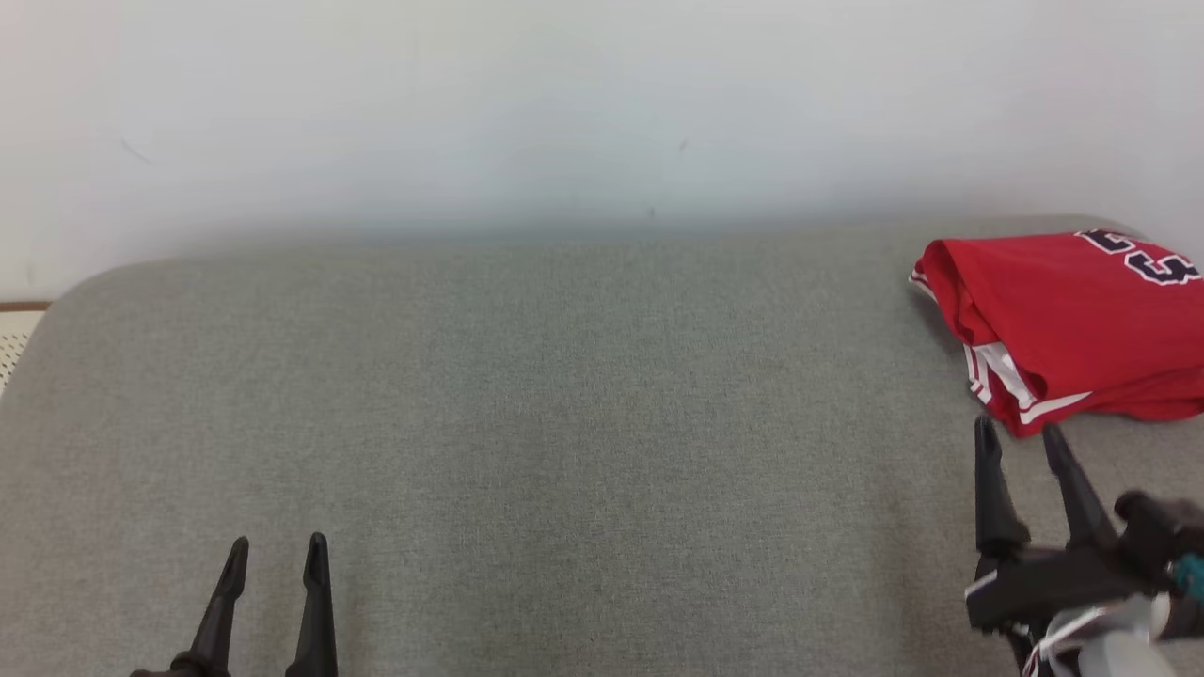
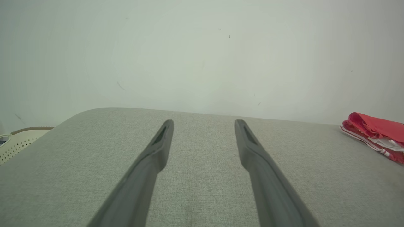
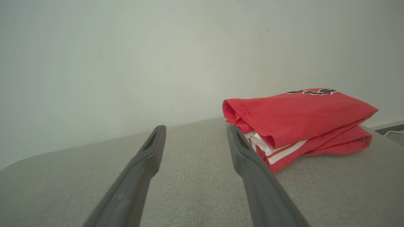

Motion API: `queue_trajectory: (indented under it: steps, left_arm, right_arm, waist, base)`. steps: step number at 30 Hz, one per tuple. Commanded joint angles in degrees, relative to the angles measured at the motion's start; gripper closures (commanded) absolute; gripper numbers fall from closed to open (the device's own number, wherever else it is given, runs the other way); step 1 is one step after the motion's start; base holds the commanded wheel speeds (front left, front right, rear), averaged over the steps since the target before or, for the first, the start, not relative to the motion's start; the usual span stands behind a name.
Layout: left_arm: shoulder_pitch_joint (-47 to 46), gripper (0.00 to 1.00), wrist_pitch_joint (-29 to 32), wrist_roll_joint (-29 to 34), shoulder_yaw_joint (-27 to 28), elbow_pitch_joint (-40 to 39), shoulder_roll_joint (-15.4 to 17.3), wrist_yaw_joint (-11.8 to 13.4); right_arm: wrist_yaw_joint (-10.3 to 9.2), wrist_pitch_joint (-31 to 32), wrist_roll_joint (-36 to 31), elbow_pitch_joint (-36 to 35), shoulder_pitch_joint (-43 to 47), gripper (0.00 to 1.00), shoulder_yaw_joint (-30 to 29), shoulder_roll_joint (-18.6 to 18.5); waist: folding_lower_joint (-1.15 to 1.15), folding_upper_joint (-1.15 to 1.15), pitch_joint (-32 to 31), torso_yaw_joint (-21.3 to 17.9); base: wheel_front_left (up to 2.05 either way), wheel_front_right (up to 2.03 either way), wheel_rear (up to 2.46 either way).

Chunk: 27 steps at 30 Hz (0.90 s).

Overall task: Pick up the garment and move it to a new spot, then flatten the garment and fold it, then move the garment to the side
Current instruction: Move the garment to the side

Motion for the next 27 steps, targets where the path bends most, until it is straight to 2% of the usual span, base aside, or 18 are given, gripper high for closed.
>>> queue_trajectory:
  steps: [1,7,12,18,27]
  left_arm:
    - [1.05,0.00,-0.26,-0.39,0.08,0.19,0.05,0.10]
    - [1.96,0.00,-0.26,0.21,0.19,1.13,0.05,0.68]
    - [2.62,0.00,-0.26,2.06,0.55,3.61,0.04,2.08]
    - [3.62,0.00,-0.26,4.15,0.08,4.70,0.67,3.56]
    - [3.97,0.00,-0.26,4.51,0.00,6.70,0.79,4.27]
  right_arm:
    - [-0.02,-0.06,-0.87,-0.43,1.33,0.00,-0.30,0.61]
    - [-0.02,-0.06,-5.79,-4.49,7.89,0.00,-2.70,4.66]
    - [-0.02,0.50,-8.60,-5.30,11.00,0.00,-3.22,6.56]
    - [-0.02,1.03,-10.62,-5.62,13.10,0.00,-2.16,7.83]
    - [-0.02,1.18,-11.72,-5.81,13.55,0.00,-0.43,9.06]
  waist:
    - [0.01,0.01,-0.85,0.24]
    - [0.01,0.01,-2.16,0.66]
    - [0.01,0.01,-3.15,1.19]
    - [0.01,0.01,-4.01,1.86]
    - [0.01,0.01,-4.57,2.21]
  base:
    - [0.00,0.00,0.00]
    - [0.00,0.00,0.00]
    - [0.00,0.00,0.00]
    - [0.00,0.00,0.00]
    - [0.00,0.00,0.00]
